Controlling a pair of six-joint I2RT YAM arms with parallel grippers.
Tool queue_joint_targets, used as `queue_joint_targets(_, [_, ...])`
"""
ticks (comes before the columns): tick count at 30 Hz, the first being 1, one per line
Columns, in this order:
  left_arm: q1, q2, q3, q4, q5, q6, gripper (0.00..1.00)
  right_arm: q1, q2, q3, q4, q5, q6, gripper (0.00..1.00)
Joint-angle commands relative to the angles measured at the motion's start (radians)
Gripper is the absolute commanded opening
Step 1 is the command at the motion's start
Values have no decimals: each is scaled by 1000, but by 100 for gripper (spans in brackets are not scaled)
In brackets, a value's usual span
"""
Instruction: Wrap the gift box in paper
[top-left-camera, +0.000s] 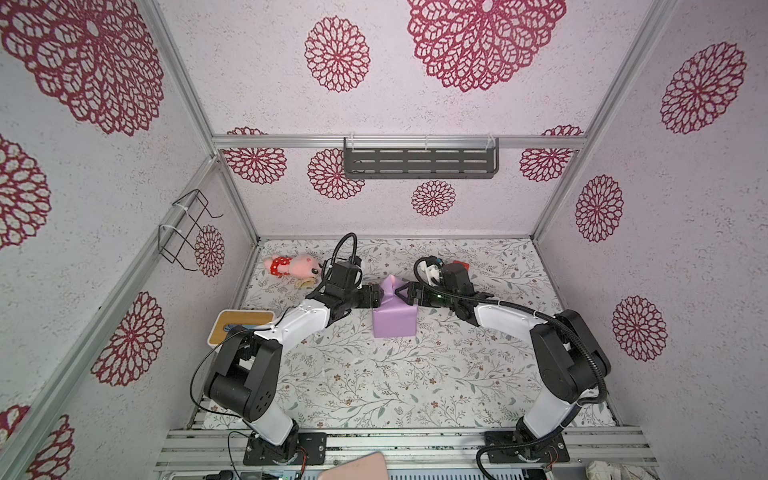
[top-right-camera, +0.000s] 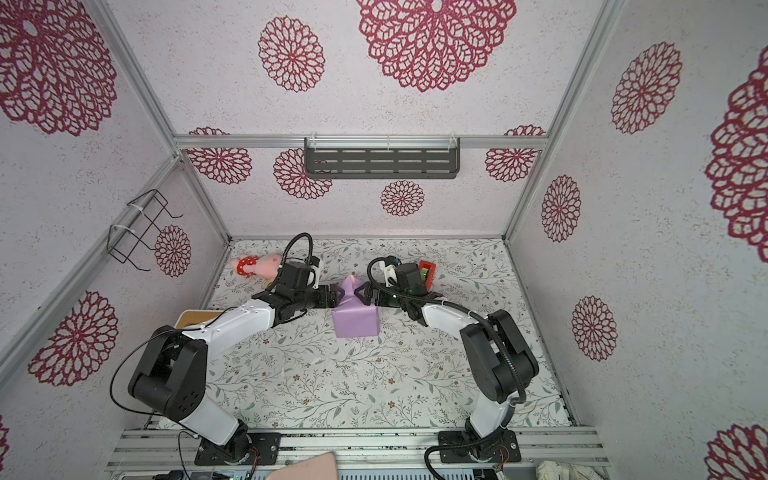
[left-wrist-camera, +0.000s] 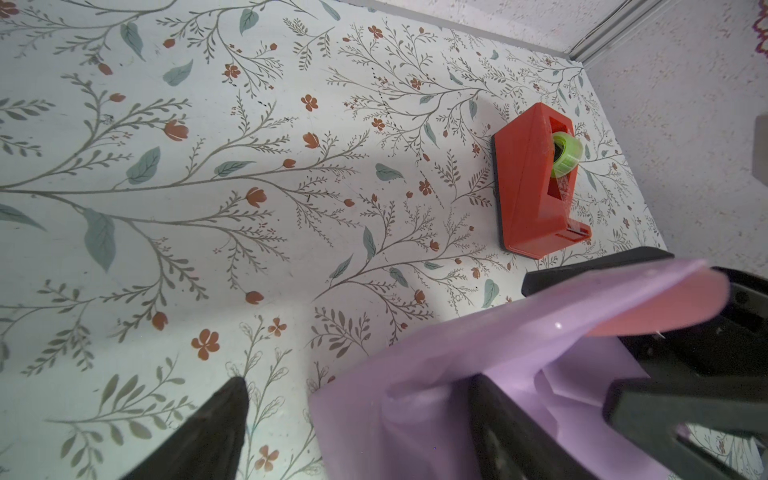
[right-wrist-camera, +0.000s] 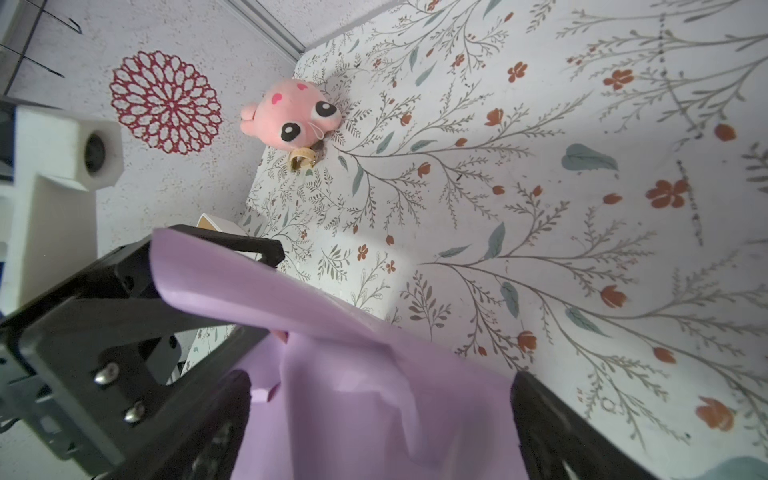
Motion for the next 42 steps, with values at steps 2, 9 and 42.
queue_joint_targets(2, [-1, 10, -22, -14, 0, 27, 85, 11, 31, 45, -29, 1, 4, 99])
queue_joint_targets(9, [1, -4, -16, 2, 16, 57, 90, 14, 50, 12, -49, 29, -4, 98])
queue_joint_targets(42, [116, 246, 394, -375, 566, 861, 47, 18, 67, -33, -32, 17, -15, 94])
